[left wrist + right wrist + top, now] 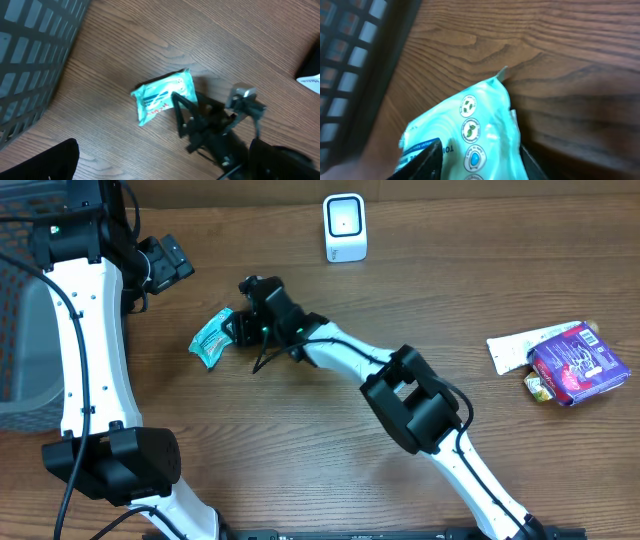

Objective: Scan the item barcode

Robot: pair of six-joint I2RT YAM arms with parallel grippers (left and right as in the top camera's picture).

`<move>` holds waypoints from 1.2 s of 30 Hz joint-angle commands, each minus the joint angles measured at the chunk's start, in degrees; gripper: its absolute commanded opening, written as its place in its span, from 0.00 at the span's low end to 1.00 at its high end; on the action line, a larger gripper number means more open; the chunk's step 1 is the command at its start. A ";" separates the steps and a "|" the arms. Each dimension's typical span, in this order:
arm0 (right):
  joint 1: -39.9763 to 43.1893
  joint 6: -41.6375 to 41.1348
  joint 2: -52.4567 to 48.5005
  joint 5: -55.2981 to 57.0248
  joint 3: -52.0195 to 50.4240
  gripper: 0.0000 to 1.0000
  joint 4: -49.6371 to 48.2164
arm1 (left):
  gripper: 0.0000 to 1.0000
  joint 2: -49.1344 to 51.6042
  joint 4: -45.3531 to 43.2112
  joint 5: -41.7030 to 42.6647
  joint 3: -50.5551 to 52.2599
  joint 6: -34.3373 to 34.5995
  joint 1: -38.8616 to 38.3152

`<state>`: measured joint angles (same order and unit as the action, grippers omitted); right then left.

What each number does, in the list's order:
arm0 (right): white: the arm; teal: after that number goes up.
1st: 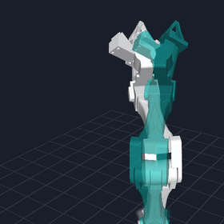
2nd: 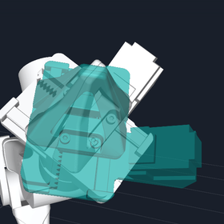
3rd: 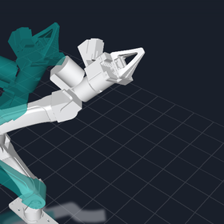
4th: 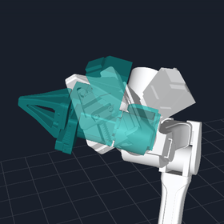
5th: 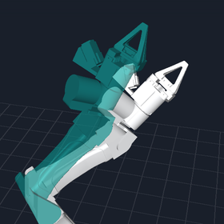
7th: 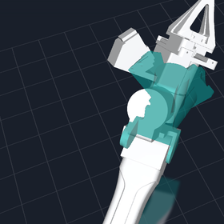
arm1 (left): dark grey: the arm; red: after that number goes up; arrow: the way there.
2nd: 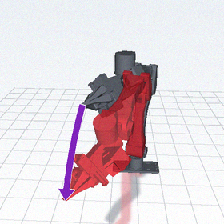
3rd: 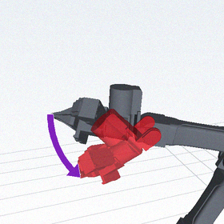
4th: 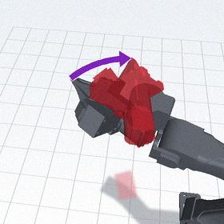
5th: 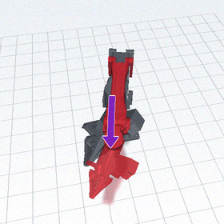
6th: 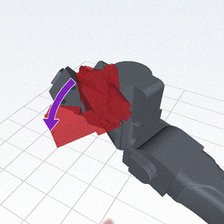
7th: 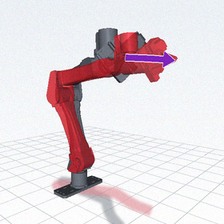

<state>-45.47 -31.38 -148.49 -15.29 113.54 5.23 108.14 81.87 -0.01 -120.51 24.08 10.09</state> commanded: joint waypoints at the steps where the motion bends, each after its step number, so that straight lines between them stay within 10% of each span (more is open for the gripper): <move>1: -2.62 -0.15 -1.44 9.60 0.11 0.40 2.91 | 1.00 0.22 -0.02 -0.20 -0.35 0.81 -0.52; 7: -2.69 -0.17 -1.42 10.51 0.13 0.04 4.35 | 1.00 0.22 0.00 0.04 -0.35 0.83 -0.52; 20: 10.58 10.88 14.27 -0.61 0.13 0.04 29.70 | 0.99 0.22 -0.02 0.00 -0.35 0.81 -0.52; 28: 12.63 16.81 23.65 29.81 0.13 0.04 51.34 | 1.00 0.22 -0.02 0.00 -0.35 0.81 -0.52; 36: 8.81 4.59 23.98 54.16 0.07 0.04 69.11 | 1.00 0.22 -0.02 0.00 -0.35 0.81 -0.37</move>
<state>-35.18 -20.16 -125.32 25.06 113.69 70.24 108.14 81.87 0.01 -120.53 24.08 10.09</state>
